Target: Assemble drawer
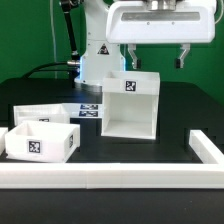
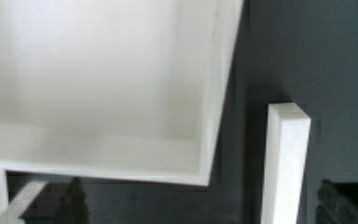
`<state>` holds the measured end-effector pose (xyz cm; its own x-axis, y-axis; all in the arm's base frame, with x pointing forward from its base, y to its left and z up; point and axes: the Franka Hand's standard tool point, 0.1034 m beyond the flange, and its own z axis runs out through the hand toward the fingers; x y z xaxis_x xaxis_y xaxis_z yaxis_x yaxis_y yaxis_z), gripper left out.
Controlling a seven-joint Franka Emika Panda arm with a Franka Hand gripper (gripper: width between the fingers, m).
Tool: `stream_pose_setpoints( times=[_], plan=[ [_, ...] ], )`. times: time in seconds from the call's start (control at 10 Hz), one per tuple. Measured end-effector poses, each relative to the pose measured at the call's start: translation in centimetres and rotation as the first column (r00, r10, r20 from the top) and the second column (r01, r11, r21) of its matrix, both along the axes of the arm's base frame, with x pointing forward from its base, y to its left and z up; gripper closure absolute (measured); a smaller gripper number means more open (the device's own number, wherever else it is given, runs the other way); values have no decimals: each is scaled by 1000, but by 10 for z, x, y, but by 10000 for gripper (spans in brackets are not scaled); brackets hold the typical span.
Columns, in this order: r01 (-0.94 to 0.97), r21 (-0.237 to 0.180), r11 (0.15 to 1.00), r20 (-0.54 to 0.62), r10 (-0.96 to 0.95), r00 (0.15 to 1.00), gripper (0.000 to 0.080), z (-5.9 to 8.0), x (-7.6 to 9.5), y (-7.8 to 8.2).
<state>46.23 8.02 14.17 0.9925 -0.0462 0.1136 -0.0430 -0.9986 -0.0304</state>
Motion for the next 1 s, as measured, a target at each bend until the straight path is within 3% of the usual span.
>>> stream_pose_setpoints(
  times=[0.4,0.7,1.0],
  plan=[
    [25,11,1000,-7,-25,1000,150,-5,-3,0],
    [95,61,994,-66,-90,994,150,-29,-35,5],
    [127,73,989,-104,-119,987,150,-44,-45,8]
  ],
)
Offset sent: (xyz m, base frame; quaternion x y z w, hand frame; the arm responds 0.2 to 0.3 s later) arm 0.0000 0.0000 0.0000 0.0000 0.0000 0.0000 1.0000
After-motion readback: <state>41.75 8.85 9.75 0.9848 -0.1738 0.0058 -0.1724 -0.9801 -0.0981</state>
